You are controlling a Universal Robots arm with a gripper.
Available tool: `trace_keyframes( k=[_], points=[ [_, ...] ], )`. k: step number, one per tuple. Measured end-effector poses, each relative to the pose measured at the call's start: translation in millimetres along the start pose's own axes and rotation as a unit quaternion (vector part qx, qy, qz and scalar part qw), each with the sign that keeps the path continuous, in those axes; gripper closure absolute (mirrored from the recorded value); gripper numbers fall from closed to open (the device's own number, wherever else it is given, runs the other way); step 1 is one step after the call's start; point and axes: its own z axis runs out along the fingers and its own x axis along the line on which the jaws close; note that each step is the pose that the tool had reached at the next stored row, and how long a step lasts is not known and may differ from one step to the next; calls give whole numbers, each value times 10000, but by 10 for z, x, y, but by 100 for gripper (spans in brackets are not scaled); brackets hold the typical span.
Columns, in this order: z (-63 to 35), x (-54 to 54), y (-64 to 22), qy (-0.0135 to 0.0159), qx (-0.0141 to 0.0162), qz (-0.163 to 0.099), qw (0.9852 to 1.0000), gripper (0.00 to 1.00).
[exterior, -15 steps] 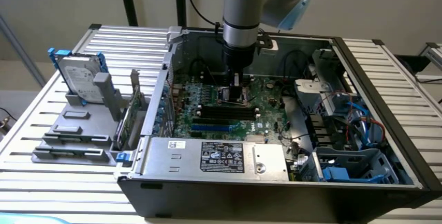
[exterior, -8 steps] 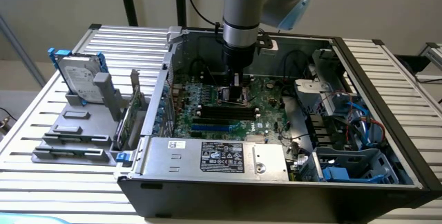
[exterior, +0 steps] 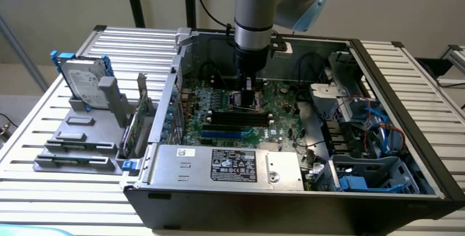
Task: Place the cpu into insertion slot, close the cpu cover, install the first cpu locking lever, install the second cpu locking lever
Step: 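Place the cpu into insertion slot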
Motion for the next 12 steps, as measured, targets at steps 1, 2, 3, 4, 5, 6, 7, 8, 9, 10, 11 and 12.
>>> trace_keyframes(
  k=[1, 2, 3, 4, 5, 6, 7, 8, 9, 10, 11, 12],
  points=[
    [-15, 0, 0, 0, 0, 0, 10000, 32],
    [-37, 0, 1, 0, 0, 0, 10000, 32],
    [-61, -1, 1, 0, 0, 0, 10000, 32],
    [-83, -1, 1, 1, 0, 0, 10000, 32],
    [-104, -1, 2, 1, 0, 0, 10000, 32],
    [-121, -1, 2, 4, -1, 0, 10000, 32],
    [-138, -1, 0, 6, 0, -1, 10000, 32],
    [-156, -2, -4, 10, 0, 0, 10000, 32],
    [-174, -2, -8, 14, 0, 0, 10000, 34],
    [-195, -3, -14, 17, 0, 0, 10000, 34],
    [-214, -3, -23, 19, 1, 0, 10000, 40],
    [-230, -5, -33, 24, 1, 0, 10000, 47]
  ],
)
